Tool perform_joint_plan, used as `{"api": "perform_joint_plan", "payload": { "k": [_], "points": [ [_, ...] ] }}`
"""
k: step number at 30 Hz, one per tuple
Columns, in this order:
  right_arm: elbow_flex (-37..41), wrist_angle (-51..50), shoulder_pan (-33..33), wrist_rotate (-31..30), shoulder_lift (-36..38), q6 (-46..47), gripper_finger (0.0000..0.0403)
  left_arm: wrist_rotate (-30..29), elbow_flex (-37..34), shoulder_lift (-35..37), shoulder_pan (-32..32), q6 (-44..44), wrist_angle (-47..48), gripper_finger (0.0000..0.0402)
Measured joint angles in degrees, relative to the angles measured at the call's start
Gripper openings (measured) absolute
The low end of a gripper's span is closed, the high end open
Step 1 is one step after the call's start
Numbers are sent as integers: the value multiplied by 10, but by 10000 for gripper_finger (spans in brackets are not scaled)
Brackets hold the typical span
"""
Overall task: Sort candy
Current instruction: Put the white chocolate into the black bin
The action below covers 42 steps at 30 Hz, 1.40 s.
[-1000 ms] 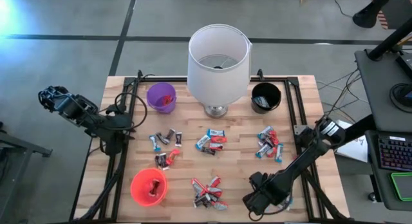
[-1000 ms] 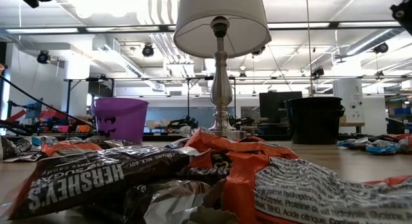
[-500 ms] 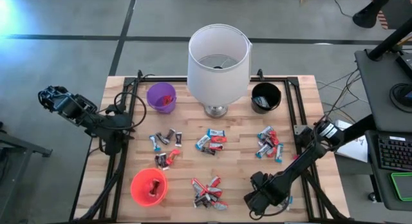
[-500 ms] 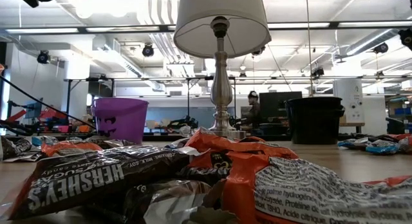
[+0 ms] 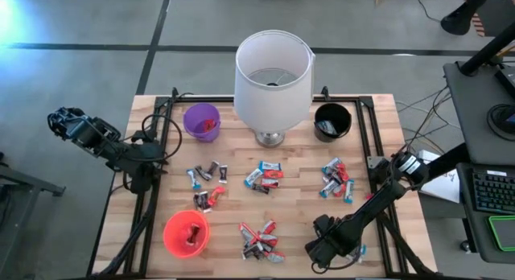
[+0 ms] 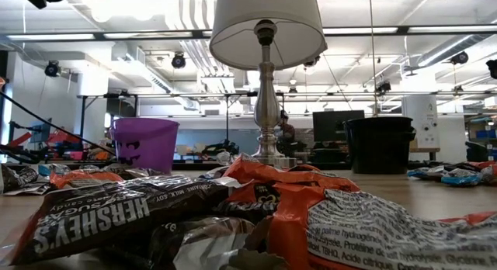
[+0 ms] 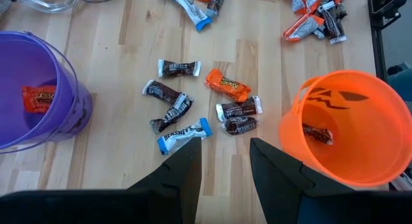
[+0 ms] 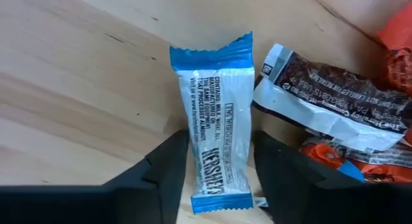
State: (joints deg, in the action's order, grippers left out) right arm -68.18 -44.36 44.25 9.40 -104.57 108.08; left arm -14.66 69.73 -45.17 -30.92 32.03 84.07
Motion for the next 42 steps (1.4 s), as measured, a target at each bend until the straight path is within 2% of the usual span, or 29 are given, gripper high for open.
{"api": "perform_joint_plan", "payload": {
  "k": [3, 7, 9, 17, 24, 28, 36, 42],
  "points": [
    [0, 4, 0, 0, 2, -1, 117, 0, 0, 1, 0, 0, 0, 113],
    [-1, 4, 0, 13, 3, -12, 41, 0, 0, 1, 0, 0, 0, 113],
    [-5, 3, 0, 22, 3, -23, 20, 0, 0, 2, 0, 0, 0, 113],
    [-33, 3, 0, 18, 11, -16, 13, 0, 0, 4, 0, 2, 0, 113],
    [-76, -16, -18, -64, 29, -16, 13, 0, 0, 9, 0, -6, 0, 113],
    [-89, -70, -43, -95, 49, -24, 13, -6, 0, 12, 0, -12, 0, 113],
    [-87, -243, -118, -97, 107, -95, 13, -20, 0, 21, 0, -16, 0, 113],
    [-84, -322, -193, -166, 184, -165, 13, -24, 0, 25, 0, -10, 0, 113]
  ]
}}
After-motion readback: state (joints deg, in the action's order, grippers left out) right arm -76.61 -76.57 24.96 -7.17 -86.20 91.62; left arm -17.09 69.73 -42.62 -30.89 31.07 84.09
